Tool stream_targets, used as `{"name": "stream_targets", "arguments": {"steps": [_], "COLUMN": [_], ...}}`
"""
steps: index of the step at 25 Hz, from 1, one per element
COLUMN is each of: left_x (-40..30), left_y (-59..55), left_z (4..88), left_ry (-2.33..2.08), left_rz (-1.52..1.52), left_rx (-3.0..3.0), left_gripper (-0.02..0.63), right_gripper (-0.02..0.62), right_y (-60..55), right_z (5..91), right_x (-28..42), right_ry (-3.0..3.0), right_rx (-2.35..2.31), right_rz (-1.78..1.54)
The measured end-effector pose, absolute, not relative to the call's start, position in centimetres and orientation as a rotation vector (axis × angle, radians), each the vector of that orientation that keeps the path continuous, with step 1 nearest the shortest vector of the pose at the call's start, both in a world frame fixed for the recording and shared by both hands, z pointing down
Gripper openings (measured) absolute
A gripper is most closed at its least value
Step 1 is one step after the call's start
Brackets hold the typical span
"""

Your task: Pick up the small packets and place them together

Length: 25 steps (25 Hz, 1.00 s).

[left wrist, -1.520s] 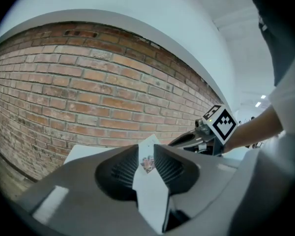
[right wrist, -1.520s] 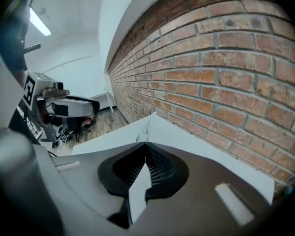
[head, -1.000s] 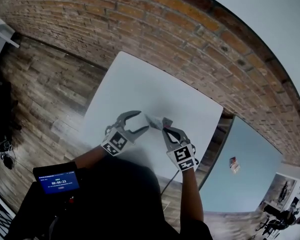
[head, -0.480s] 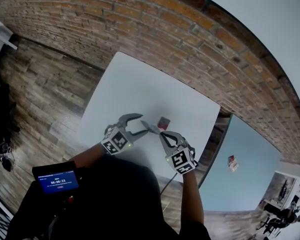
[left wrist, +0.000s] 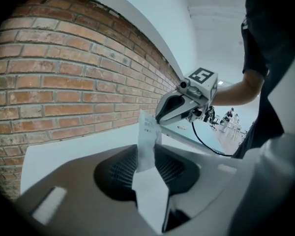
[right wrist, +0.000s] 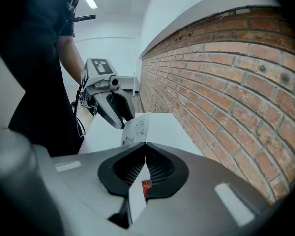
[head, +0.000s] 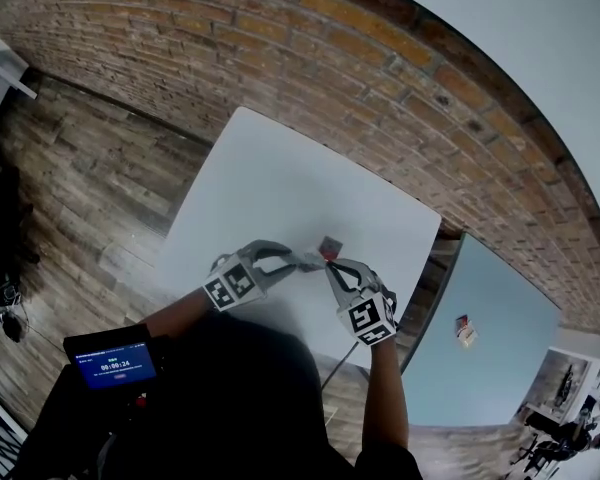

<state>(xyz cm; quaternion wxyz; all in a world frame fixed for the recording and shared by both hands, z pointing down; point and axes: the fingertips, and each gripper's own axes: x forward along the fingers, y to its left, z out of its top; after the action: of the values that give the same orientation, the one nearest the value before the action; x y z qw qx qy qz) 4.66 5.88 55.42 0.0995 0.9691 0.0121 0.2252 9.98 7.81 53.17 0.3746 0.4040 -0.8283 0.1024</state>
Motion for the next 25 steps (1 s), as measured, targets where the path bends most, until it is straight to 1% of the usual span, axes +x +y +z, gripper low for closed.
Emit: {"name": "stream_targets", "arguments": {"steps": [2,4,10,13,14,15,17,18,24,25], "left_x": [4.5,4.3,4.0,3.8,3.8,3.7,3.5,3.4,3.1,2.9], "left_y": [6.4,6.9,7.9,8.1,8.0,7.9,7.6,7.6,8.2,8.2], "left_z": [55.6,55.8,56.4,55.8,55.6,55.4,55.1,54.9,53.8,53.9], "left_ry": [0.062,0.079,0.094,0.086,0.077,0.063,0.035,0.038,0.099,0.092], "left_rz": [0.676,0.686,0.723,0.680,0.663,0.644,0.606,0.591,0.490,0.479], "left_rx": [2.851,2.835,2.841,2.841,2.844,2.843,2.832,2.825,2.776,2.758], "left_gripper": [0.056,0.033,0.002,0.002,0.002,0.002,0.002,0.002,0.002,0.002], "right_gripper": [0.006,0.006,0.009,0.030,0.043,0.070,0.151,0.167,0.216,0.216], "right_y": [7.6,7.5,7.2,7.0,6.9,6.8,6.9,7.1,8.5,8.5], "right_z": [53.1,53.2,53.5,53.1,53.0,53.0,53.2,53.5,54.8,54.8], "right_x": [10.2,10.1,9.6,9.8,10.1,10.3,10.9,10.9,9.3,9.1], "right_ry": [-2.111,-2.099,-2.099,-2.160,-2.178,-2.190,-2.201,-2.210,-2.394,-2.428], "right_rx": [1.045,1.042,1.050,1.130,1.167,1.204,1.250,1.256,1.246,1.256], "right_rz": [0.257,0.244,0.236,0.290,0.317,0.343,0.388,0.406,0.573,0.607]}}
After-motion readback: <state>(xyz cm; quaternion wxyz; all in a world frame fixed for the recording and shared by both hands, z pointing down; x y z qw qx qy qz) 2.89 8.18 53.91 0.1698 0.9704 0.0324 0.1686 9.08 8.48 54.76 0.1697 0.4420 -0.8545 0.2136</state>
